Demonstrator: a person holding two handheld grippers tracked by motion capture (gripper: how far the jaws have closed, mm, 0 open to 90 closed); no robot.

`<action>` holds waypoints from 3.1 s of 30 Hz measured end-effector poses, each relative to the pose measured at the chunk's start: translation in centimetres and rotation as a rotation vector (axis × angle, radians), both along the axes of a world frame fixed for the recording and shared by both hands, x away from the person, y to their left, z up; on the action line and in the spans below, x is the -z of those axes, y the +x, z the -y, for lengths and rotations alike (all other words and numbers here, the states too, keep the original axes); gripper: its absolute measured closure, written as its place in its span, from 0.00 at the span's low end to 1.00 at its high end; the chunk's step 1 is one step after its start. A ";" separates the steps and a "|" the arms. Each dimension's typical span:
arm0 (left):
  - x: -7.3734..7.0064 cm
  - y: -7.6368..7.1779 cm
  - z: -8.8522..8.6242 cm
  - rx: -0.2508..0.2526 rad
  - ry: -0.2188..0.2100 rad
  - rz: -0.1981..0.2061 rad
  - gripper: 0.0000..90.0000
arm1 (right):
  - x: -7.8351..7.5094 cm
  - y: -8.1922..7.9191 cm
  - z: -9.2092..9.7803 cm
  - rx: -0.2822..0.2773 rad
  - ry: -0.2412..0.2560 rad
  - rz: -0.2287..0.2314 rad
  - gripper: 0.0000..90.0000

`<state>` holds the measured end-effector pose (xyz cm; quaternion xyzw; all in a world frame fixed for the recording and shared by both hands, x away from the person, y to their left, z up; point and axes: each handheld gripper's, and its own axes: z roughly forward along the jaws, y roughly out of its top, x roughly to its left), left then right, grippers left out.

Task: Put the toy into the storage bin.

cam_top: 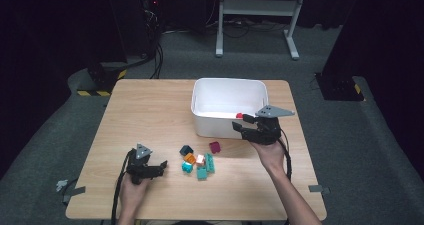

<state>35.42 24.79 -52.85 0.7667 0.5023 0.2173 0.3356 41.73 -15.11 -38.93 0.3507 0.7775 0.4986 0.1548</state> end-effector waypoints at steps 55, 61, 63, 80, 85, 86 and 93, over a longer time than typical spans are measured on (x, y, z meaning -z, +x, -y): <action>0.0 0.0 0.0 -0.001 0.000 0.000 0.14 | 12.4 -3.3 -7.9 -0.110 -0.101 -0.240 0.54; 0.0 0.0 0.0 -0.001 0.000 0.000 0.15 | 13.0 -3.4 -7.5 -0.095 -0.135 -0.253 0.54; 0.0 0.0 0.0 -0.001 0.000 0.000 0.15 | 13.1 -3.5 -7.4 -0.085 -0.148 -0.247 0.54; 0.0 0.0 0.0 -0.001 0.000 0.000 0.15 | 13.2 -4.4 -7.3 -0.066 -0.237 -0.158 0.65; 0.0 0.0 0.0 -0.001 0.000 0.000 0.14 | 13.1 -4.5 -6.8 -0.062 -0.233 -0.156 0.65; 0.0 0.0 0.0 -0.001 0.000 0.000 0.14 | 13.1 -4.5 -6.8 -0.062 -0.233 -0.156 0.65; 0.0 0.0 0.0 -0.001 0.000 0.000 0.14 | 11.8 -4.6 -5.7 -0.068 -0.216 -0.133 0.65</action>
